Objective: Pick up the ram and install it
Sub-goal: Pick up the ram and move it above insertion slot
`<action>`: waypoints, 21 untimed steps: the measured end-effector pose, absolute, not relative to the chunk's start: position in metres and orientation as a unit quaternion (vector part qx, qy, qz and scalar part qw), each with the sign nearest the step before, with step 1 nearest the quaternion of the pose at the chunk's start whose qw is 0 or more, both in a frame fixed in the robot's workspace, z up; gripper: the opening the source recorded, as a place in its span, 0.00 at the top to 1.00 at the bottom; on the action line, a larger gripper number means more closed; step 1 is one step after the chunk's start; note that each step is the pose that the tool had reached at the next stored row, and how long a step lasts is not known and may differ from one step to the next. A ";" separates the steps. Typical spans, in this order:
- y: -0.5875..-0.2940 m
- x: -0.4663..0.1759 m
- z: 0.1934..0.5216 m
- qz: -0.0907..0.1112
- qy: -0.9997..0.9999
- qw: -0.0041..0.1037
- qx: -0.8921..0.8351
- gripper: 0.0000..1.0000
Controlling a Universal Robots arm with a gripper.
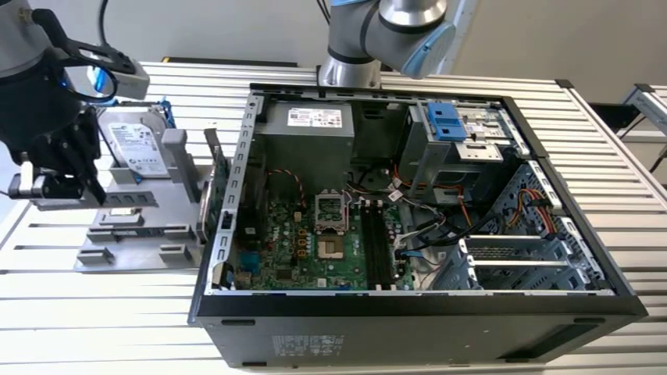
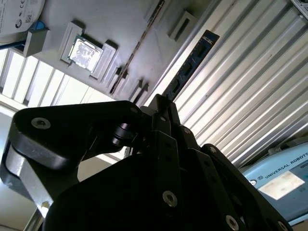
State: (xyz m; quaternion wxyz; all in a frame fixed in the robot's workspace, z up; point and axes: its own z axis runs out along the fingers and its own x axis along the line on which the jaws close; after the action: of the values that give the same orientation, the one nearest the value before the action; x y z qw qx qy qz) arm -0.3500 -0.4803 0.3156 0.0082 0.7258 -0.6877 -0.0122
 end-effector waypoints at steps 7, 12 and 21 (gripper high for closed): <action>-0.480 -0.350 0.319 -0.012 -0.688 0.008 0.726 1.00; -0.480 -0.350 0.322 -0.012 -0.688 0.008 0.726 1.00; -0.480 -0.350 0.326 -0.012 -0.688 0.008 0.726 1.00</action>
State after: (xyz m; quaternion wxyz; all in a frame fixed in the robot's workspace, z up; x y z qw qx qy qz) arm -0.3499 -0.4802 0.3263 0.0082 0.7258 -0.6878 -0.0121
